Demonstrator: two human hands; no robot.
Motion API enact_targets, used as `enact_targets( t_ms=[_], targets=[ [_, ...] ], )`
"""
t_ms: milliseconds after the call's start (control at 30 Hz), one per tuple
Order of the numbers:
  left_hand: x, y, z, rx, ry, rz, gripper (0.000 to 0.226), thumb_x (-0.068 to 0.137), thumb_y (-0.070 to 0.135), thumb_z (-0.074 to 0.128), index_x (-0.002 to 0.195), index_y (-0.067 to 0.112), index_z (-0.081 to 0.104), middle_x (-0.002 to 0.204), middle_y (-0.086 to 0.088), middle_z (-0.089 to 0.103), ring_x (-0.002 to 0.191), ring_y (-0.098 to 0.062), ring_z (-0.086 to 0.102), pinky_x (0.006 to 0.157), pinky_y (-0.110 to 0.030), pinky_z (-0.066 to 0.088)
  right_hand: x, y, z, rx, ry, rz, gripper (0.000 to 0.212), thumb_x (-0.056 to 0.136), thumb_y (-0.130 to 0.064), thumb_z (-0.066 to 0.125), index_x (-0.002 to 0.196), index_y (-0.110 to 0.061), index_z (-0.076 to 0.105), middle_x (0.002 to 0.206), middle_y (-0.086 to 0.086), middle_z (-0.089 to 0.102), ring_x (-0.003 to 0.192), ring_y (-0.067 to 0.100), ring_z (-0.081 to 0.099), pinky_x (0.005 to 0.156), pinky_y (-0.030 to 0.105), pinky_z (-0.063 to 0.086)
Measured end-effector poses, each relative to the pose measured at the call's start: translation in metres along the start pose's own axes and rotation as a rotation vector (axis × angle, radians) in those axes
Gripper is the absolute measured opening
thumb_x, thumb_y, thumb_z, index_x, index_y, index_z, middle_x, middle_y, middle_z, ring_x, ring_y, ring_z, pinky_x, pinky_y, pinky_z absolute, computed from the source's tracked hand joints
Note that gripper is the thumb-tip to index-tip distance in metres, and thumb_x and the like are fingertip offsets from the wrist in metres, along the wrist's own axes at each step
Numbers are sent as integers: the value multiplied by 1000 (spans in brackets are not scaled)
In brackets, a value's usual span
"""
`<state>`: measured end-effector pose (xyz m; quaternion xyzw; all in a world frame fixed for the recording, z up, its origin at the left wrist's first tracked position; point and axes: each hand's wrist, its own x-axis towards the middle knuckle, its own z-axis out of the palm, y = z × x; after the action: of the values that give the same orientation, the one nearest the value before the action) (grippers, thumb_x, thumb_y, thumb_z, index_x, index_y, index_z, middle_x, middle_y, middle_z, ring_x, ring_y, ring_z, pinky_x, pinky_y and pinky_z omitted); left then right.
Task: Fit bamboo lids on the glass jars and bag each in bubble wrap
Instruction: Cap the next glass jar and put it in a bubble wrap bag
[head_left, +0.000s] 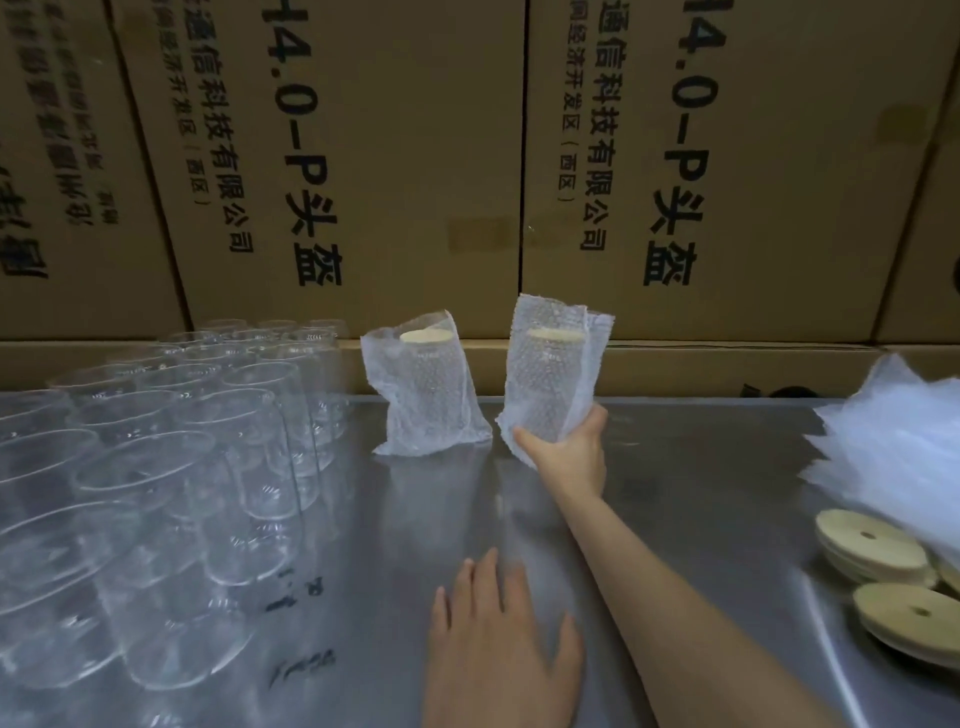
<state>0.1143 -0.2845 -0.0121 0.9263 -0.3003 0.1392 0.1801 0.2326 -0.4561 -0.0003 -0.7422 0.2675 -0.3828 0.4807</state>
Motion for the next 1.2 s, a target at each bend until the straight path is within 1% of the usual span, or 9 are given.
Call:
enact_targets(
  t_ms=[67, 167, 400, 667, 767, 867, 1000, 1100, 1200],
  targets=[
    [2, 0, 3, 33, 19, 10, 56, 50, 60, 51, 72, 17, 78, 84, -2, 75, 76, -18, 74, 53, -37, 57, 11, 0, 13, -8, -3, -4, 80, 69, -44, 78, 127, -20, 28, 124, 2, 53, 110, 30, 57, 77, 32, 39],
    [3, -2, 5, 63, -18, -26, 61, 58, 54, 33, 72, 16, 78, 83, -4, 75, 74, -21, 74, 49, -39, 56, 24, -1, 26, -28, -10, -10, 82, 71, -44, 78, 131, -20, 27, 130, 1, 51, 112, 29, 57, 76, 32, 39],
    [6, 0, 7, 47, -91, -48, 63, 56, 52, 31, 71, 14, 79, 82, -5, 76, 71, -23, 74, 44, -36, 54, 39, 2, 42, -202, -52, -1, 78, 76, -53, 70, 130, -20, 24, 130, -2, 51, 110, 28, 58, 76, 34, 39],
    [3, 2, 7, 60, -53, -67, 61, 57, 53, 32, 72, 17, 78, 85, -3, 76, 76, -21, 74, 50, -37, 56, 37, 0, 46, -340, -243, -68, 90, 78, -65, 62, 139, -19, 15, 139, 0, 49, 123, 30, 53, 99, 42, 38],
    [1, 3, 10, 72, -30, -63, 61, 57, 53, 32, 73, 16, 79, 86, -4, 76, 78, -22, 74, 73, -34, 49, 34, -2, 47, -365, -346, -103, 93, 80, -69, 57, 143, -18, 11, 144, 1, 45, 127, 31, 49, 105, 45, 36],
    [1, 1, 16, 109, 29, -75, 61, 58, 52, 33, 75, 15, 79, 87, -5, 75, 79, -24, 74, 80, -39, 40, 33, -4, 48, -374, -380, -104, 94, 81, -72, 51, 146, -17, 10, 148, 2, 42, 132, 32, 44, 108, 47, 31],
    [0, -1, 17, 87, -15, -72, 61, 59, 53, 33, 75, 16, 79, 87, -4, 75, 79, -22, 74, 78, -37, 45, 33, -4, 47, -347, -374, -87, 97, 80, -73, 53, 147, -17, 10, 148, 2, 42, 133, 31, 43, 109, 46, 31],
    [1, -3, 12, 80, -83, -60, 61, 59, 55, 32, 74, 19, 78, 87, -1, 75, 79, -19, 74, 54, -35, 57, 31, -5, 43, -271, -332, -47, 106, 74, -73, 61, 148, -20, 8, 150, 3, 40, 133, 33, 44, 109, 47, 34],
    [5, -2, 6, 68, -23, -60, 63, 64, 57, 34, 88, 19, 79, 104, -2, 73, 94, -18, 72, 68, -36, 58, 23, -4, 38, -221, -314, -38, 115, 68, -73, 67, 150, -22, 6, 155, 3, 31, 135, 32, 40, 108, 46, 37]
  ],
)
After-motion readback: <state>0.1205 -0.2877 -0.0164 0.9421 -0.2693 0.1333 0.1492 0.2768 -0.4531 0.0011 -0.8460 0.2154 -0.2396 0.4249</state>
